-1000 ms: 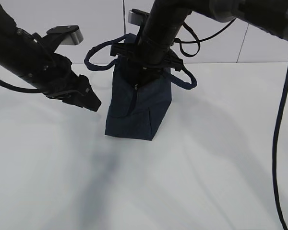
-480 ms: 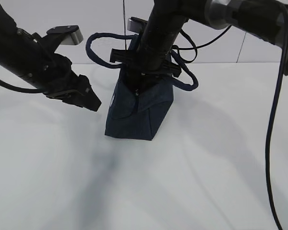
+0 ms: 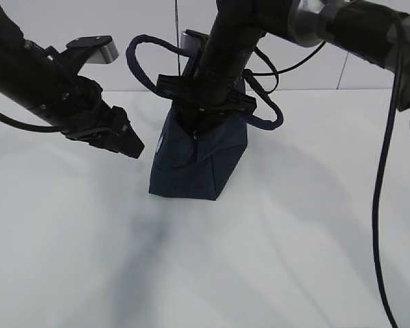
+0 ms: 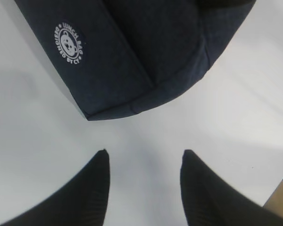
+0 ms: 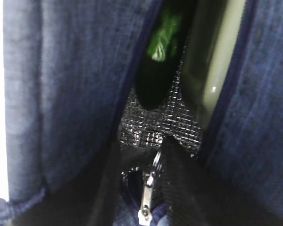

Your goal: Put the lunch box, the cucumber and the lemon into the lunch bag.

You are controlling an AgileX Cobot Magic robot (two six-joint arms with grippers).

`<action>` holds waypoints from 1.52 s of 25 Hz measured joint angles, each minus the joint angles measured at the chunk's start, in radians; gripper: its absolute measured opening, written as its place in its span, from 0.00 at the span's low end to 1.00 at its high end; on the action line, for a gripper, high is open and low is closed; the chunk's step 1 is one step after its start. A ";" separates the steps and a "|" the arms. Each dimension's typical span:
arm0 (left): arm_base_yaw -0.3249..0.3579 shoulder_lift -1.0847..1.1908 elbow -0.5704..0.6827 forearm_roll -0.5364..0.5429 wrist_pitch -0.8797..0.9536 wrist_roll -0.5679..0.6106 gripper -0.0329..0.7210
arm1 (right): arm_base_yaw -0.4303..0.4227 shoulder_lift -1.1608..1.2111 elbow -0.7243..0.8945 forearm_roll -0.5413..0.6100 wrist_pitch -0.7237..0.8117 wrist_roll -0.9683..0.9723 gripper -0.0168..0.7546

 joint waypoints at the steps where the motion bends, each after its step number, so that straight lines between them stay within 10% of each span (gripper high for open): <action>1: 0.000 0.000 0.000 0.000 0.000 0.000 0.51 | 0.000 0.000 0.000 0.002 0.000 0.000 0.34; 24: 0.000 0.000 0.000 0.000 -0.004 0.000 0.51 | 0.000 0.000 0.000 0.012 0.000 0.000 0.33; 38: 0.000 0.000 0.000 0.000 -0.008 0.000 0.51 | 0.000 0.015 0.000 0.008 0.000 -0.002 0.03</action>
